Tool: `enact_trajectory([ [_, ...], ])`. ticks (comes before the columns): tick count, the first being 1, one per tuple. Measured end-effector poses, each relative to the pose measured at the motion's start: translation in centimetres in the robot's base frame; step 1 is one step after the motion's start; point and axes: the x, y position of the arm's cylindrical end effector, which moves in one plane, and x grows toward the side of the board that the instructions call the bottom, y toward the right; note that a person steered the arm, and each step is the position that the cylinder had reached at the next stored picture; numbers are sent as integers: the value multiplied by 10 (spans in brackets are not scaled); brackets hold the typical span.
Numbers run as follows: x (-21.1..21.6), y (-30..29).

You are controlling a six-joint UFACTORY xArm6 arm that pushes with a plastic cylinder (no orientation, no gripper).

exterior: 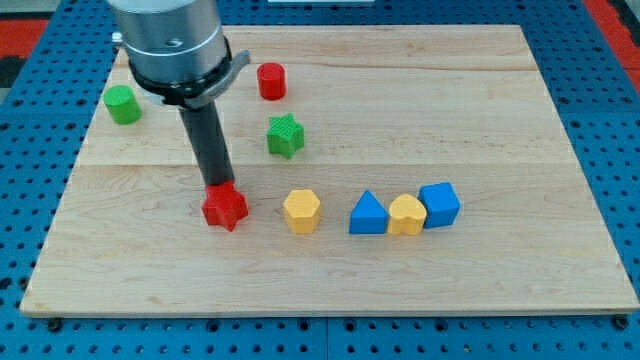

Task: Place the green star left to the red star

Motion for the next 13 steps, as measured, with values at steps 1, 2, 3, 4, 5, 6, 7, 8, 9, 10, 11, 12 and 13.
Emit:
enact_trajectory([
  [1, 8, 7],
  [2, -21, 60],
  [3, -28, 97],
  [4, -73, 81],
  [5, -80, 44],
  [6, -131, 56],
  [7, -123, 20],
  [8, -91, -6],
  [9, -115, -4],
  [10, -118, -55],
  [11, -105, -52],
  [12, -92, -46],
  [13, -123, -46],
])
